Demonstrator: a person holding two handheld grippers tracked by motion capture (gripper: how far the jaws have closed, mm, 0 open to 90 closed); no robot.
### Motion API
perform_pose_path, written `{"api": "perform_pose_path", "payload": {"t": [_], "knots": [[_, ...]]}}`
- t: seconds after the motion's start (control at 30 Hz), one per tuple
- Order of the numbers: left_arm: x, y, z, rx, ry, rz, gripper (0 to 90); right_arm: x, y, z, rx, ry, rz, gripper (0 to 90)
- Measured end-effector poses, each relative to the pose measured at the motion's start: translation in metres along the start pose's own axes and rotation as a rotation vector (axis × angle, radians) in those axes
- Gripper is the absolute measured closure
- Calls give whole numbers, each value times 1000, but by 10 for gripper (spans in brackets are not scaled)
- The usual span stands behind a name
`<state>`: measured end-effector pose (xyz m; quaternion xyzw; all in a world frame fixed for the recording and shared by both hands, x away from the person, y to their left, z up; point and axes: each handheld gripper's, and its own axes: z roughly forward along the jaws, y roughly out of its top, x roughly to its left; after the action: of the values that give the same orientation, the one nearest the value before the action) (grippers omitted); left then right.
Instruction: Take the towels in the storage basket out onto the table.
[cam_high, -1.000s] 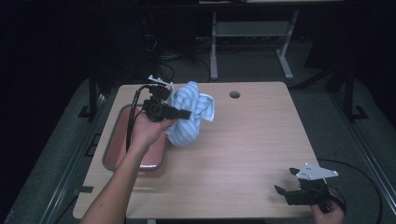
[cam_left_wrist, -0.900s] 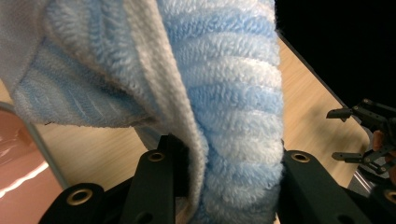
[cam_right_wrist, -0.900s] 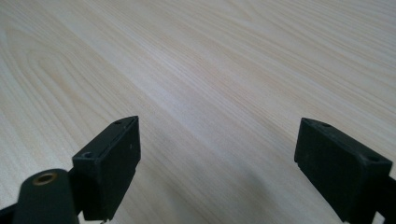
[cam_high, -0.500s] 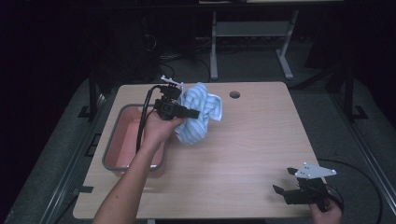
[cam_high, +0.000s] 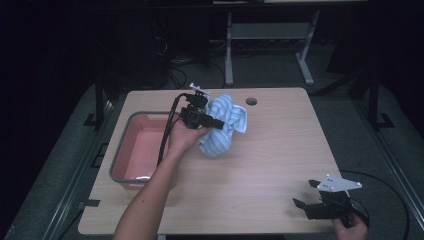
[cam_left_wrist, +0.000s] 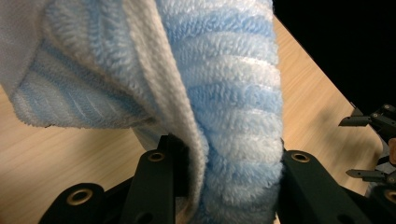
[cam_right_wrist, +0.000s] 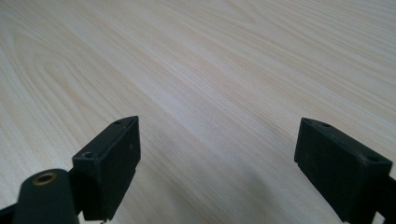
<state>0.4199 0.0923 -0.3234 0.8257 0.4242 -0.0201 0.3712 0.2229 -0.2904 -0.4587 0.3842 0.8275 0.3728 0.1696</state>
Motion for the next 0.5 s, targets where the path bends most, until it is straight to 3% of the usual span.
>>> {"api": "perform_pose_path", "payload": {"t": [0.5], "knots": [[-6, 6, 38, 28, -23, -10, 674, 1, -1, -2, -8, -3, 9, 138]]}}
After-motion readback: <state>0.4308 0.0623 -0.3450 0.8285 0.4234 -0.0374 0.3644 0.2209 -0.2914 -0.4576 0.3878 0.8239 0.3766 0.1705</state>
